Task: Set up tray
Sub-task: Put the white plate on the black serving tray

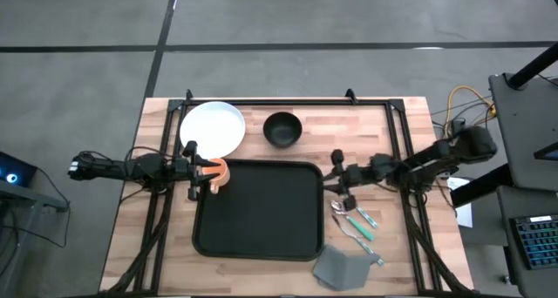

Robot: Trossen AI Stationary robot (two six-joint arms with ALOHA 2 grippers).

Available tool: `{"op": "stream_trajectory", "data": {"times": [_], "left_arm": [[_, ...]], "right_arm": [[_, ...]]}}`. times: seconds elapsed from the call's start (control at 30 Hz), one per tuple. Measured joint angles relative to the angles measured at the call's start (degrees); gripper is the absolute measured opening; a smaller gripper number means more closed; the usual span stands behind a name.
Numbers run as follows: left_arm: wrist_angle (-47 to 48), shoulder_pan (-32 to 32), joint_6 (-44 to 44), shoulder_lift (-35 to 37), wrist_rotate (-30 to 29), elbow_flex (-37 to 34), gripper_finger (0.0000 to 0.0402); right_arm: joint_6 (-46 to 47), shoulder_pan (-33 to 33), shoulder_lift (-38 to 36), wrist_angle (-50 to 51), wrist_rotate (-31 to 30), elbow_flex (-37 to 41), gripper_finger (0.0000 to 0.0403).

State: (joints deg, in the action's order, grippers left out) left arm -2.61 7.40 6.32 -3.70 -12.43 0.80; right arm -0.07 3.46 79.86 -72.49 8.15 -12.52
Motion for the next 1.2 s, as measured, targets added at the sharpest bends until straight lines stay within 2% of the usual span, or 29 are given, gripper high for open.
{"op": "stream_trajectory", "data": {"times": [0.1, 0.33, 0.6, 0.8, 1.07, 1.2], "left_arm": [[0.0, 0.0, 0.8, -0.2, 0.0, 0.0, 0.0117], [-0.2, 0.0, 0.7, -0.4, 0.0, -0.1, 0.0117], [-0.1, 0.0, 0.1, -1.6, 0.0, -0.1, 0.0116], [-0.1, 0.0, -1.1, -1.8, 0.1, -0.1, 0.0116], [0.1, 0.0, -1.1, -2.2, 0.0, 0.1, 0.0116], [0.1, 0.0, -1.0, -2.3, 0.0, 0.1, 0.0116]], "right_arm": [[-0.1, -1.2, -6.1, -0.1, 3.3, 3.5, 0.0077], [0.1, -1.9, -19.3, 1.8, 3.2, 12.0, 0.0086], [-0.8, -1.9, -32.6, 16.0, 2.4, 12.0, 0.0077], [-1.0, -1.9, -41.1, 30.7, 2.3, 12.0, 0.0069], [-1.7, -2.0, -53.0, 46.6, 2.0, 12.0, 0.0074], [-1.7, -2.0, -58.8, 56.3, -1.5, 12.0, 0.0080]]}}
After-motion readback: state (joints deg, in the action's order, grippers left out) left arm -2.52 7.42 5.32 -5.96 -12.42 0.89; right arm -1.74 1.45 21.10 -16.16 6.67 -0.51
